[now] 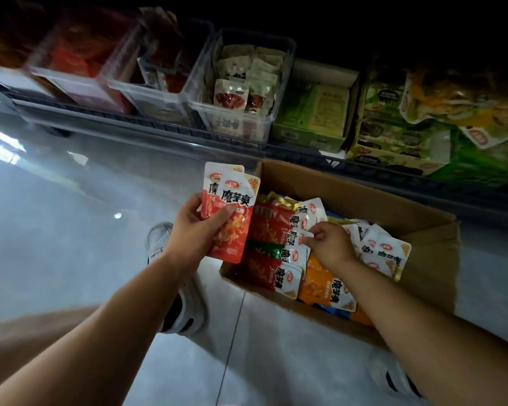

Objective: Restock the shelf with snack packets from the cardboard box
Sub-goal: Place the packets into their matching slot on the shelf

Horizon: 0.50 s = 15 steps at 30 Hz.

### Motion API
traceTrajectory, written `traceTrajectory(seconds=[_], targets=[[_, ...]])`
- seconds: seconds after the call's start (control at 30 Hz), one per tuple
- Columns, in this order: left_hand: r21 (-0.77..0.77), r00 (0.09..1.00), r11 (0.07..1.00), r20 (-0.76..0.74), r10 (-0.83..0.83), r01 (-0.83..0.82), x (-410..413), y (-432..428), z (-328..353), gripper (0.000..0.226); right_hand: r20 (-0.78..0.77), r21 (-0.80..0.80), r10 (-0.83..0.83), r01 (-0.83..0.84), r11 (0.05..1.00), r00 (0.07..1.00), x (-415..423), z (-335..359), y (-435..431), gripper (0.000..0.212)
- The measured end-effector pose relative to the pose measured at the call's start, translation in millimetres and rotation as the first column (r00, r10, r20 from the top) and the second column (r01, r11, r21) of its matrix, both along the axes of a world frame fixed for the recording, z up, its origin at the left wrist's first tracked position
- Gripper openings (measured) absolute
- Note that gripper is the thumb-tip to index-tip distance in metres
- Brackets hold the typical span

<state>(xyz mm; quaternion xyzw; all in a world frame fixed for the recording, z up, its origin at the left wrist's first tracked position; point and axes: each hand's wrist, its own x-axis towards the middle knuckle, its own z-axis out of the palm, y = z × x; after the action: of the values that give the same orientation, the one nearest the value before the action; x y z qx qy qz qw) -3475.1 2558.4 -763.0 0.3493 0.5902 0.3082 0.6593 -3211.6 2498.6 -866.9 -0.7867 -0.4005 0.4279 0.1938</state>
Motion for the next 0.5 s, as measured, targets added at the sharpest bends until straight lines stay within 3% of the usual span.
traceTrajectory(seconds=[0.27,0.37,0.5], targets=[[0.086,0.998,0.996,-0.06,-0.009,0.014,11.7,5.6,16.2,0.041,0.06,0.209,0.057,-0.068,0.975,0.997,33.2,71.1,5.1,0.004],[0.089,0.999,0.996,-0.044,0.004,0.0,20.9,8.1,22.9,0.038,-0.038,0.255,0.012,-0.002,0.967,0.999,42.8,112.6,11.0,0.006],[0.017,1.0,1.0,0.016,-0.006,0.005,30.7,-3.1,25.5,0.033,-0.154,0.208,0.128,-0.094,0.974,0.98,39.9,156.2,13.3,0.006]])
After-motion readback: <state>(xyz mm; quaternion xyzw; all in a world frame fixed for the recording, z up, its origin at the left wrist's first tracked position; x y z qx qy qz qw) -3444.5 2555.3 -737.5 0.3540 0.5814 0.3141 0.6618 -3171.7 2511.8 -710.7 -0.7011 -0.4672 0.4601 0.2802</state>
